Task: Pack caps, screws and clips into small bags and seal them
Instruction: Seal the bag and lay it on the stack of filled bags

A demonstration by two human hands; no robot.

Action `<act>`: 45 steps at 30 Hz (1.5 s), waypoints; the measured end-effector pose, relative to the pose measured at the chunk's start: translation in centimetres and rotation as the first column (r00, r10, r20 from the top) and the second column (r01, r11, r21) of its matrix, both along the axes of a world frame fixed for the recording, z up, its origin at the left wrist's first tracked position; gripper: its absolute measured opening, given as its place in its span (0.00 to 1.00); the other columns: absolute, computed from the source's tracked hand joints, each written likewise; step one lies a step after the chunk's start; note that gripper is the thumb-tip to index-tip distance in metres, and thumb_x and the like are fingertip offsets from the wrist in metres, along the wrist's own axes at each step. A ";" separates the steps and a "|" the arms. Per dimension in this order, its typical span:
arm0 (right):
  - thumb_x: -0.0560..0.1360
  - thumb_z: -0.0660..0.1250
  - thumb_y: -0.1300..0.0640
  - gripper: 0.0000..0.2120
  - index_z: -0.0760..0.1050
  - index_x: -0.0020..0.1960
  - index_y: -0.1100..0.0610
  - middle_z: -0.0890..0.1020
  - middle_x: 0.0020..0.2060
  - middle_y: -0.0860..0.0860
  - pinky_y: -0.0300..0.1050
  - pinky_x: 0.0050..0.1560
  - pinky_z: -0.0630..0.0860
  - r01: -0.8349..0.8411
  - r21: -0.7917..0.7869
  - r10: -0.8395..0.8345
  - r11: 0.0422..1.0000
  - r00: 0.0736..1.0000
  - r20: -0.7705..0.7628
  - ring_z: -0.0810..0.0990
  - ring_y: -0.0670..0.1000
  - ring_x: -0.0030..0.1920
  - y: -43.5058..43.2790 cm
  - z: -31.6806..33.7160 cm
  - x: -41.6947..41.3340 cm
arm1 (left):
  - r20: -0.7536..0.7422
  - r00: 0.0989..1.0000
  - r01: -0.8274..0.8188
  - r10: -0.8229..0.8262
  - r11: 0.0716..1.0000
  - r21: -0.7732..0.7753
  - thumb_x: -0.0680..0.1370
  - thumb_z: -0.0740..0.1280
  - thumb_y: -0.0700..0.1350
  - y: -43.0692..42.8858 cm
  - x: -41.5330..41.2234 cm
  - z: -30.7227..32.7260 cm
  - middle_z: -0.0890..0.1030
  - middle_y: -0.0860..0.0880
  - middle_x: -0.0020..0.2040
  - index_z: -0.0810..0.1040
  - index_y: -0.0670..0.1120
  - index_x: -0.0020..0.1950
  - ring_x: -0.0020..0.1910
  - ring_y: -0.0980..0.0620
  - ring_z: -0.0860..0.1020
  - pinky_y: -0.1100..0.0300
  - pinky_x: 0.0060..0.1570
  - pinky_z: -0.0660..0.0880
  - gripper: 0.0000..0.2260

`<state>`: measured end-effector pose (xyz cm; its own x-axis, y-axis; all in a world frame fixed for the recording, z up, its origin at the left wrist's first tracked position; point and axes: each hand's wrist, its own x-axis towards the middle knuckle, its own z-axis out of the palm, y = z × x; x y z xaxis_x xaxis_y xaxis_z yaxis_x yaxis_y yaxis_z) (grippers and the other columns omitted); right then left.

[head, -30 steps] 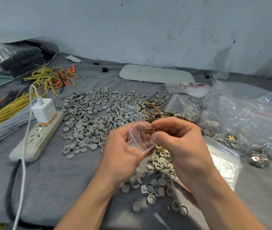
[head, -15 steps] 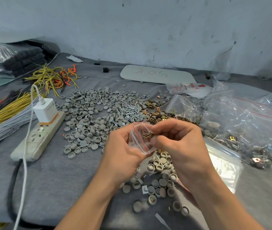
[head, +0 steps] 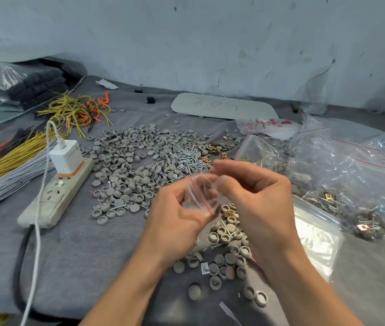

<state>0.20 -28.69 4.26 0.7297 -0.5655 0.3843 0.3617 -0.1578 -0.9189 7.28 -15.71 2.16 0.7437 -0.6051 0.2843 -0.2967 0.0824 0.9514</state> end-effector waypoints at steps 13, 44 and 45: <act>0.71 0.73 0.69 0.06 0.84 0.45 0.60 0.85 0.39 0.53 0.37 0.42 0.78 -0.280 0.328 0.330 0.902 0.938 -0.109 0.82 0.46 0.37 -0.5 -0.6 0.6 | -0.039 0.994 -0.108 0.105 0.993 -0.056 0.74 0.75 0.44 0.7 1.3 1.2 0.86 0.55 0.56 0.79 0.59 0.67 0.54 0.58 0.84 0.64 0.50 0.80 0.23; 0.76 0.74 0.66 0.12 0.85 0.35 0.57 0.82 0.29 0.53 0.41 0.37 0.77 0.027 0.229 -0.010 0.973 0.997 -0.074 0.78 0.48 0.30 -0.4 -0.7 0.8 | -0.371 0.863 -0.454 0.344 0.850 -0.266 0.63 0.76 0.47 1.0 1.8 1.5 0.85 0.51 0.33 0.88 0.53 0.36 0.31 0.60 0.80 0.69 0.33 0.75 0.03; 0.76 0.73 0.66 0.13 0.84 0.35 0.56 0.81 0.29 0.53 0.41 0.37 0.77 0.025 0.235 -0.007 0.972 0.997 -0.076 0.77 0.48 0.30 -0.4 -0.7 0.9 | -0.362 0.866 -0.451 0.346 0.853 -0.264 0.64 0.76 0.47 1.0 1.8 1.5 0.85 0.51 0.33 0.88 0.53 0.36 0.32 0.61 0.80 0.69 0.33 0.75 0.03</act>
